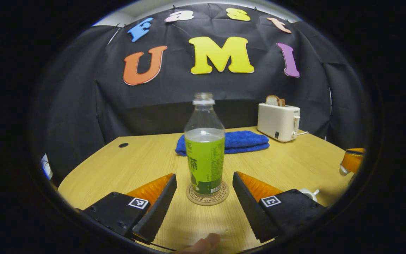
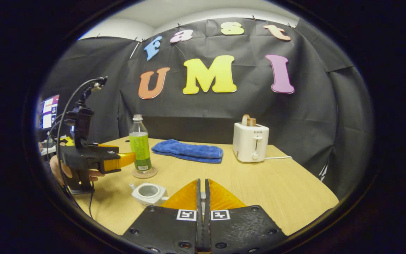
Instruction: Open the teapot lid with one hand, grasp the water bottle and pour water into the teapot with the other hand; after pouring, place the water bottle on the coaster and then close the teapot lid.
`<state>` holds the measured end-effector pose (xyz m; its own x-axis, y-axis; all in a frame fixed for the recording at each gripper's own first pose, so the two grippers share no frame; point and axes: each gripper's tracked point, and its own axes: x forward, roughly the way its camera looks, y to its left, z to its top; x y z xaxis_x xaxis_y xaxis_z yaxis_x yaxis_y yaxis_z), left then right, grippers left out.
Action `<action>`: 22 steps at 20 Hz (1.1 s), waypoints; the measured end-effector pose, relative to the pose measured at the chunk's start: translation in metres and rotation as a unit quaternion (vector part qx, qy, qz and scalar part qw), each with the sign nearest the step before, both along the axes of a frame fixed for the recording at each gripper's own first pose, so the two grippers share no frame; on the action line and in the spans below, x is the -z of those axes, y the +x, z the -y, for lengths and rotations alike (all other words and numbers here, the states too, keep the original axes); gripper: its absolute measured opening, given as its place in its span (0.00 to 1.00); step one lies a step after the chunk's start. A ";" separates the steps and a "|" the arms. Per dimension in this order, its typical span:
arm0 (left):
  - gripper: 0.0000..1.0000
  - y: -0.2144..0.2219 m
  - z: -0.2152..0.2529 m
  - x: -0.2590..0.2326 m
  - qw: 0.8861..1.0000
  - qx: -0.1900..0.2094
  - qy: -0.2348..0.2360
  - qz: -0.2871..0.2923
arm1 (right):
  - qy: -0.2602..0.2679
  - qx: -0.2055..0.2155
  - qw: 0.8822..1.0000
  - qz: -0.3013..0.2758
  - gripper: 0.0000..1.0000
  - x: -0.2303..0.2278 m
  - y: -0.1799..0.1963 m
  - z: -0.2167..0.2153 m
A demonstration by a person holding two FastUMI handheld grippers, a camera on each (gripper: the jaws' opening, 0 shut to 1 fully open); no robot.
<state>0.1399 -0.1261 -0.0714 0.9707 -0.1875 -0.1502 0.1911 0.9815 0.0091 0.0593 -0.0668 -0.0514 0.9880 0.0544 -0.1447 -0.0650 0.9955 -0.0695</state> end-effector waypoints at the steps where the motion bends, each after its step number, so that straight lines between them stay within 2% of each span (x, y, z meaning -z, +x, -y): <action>1: 0.99 -0.009 -0.006 -0.005 1.000 -0.007 -0.003 0.005 | 0.003 -0.005 1.000 0.000 0.00 0.000 -0.002 -0.005; 7: 0.99 -0.067 -0.038 -0.030 0.998 -0.018 0.029 0.050 | 0.000 -0.035 0.999 0.012 0.00 -0.011 -0.009 -0.044; 11: 0.99 -0.102 -0.051 -0.016 0.999 -0.017 0.035 0.009 | -0.009 -0.042 0.999 0.024 0.00 -0.021 -0.007 -0.065; 14: 0.99 -0.122 -0.059 -0.009 0.999 -0.024 0.007 -0.025 | 0.004 -0.063 0.998 0.025 0.00 -0.025 0.000 -0.082; 17: 1.00 -0.134 -0.067 -0.022 1.000 -0.022 -0.020 -0.010 | 0.037 -0.079 0.996 0.005 0.00 -0.020 0.010 -0.097; 19: 0.99 -0.138 -0.075 -0.031 0.999 -0.029 -0.018 0.002 | 0.043 -0.075 0.996 0.000 0.00 -0.018 0.017 -0.101; 22: 1.00 -0.142 -0.076 -0.037 1.000 -0.017 -0.021 0.012 | 0.044 -0.067 0.997 -0.005 0.00 -0.005 0.029 -0.105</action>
